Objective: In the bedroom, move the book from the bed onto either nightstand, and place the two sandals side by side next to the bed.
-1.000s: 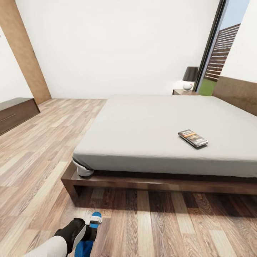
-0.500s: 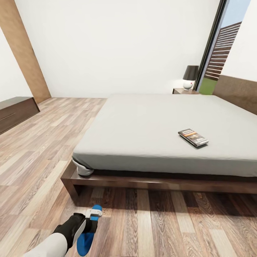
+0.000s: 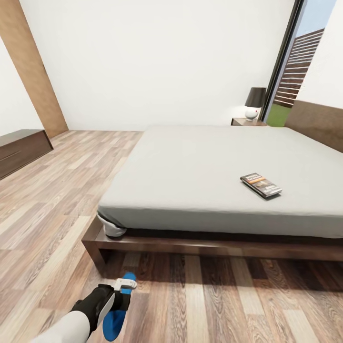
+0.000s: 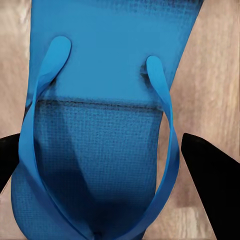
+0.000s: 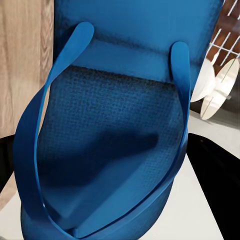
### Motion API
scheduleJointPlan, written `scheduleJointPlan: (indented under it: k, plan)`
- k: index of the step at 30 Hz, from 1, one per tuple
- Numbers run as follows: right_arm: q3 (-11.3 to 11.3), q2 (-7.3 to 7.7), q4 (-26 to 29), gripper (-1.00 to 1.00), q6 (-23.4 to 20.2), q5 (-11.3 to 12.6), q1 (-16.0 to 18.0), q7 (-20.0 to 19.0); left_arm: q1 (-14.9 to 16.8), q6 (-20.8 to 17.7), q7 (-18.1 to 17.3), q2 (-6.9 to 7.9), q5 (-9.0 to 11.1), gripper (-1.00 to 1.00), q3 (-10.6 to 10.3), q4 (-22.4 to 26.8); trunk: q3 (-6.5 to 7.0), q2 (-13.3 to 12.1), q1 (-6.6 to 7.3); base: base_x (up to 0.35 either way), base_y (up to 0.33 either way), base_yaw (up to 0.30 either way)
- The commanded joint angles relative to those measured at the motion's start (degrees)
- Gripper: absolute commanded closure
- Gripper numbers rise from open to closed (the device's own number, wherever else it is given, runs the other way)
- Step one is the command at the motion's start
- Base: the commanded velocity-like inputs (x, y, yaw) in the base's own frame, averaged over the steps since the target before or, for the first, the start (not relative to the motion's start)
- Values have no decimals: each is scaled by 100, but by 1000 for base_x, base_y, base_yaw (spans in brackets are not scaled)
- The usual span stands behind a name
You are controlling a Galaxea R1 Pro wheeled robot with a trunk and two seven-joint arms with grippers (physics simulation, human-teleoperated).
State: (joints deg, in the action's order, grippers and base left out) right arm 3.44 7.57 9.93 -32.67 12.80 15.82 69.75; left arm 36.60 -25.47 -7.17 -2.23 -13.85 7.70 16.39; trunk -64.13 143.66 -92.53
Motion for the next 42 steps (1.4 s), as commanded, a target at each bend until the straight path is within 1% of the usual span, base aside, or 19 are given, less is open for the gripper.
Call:
scheduleJointPlan:
  k: [1, 17, 42]
  plan:
    - [36, 4, 9, 100, -50, 47, 0, 24, -1, -30, -42, -5, -63, 100, 47, 14, -5, 2, 0, 81, 66, 0]
    - [35, 0, 9, 100, -51, 47, 0, 26, -3, -29, -7, -6, -65, 100, 45, 13, -5, 2, 0, 75, 65, 0]
    - [43, -27, 10, 100, -47, 47, 0, 22, -4, -29, -3, -15, -67, 100, 39, 13, -5, 2, 0, 14, 6, 0]
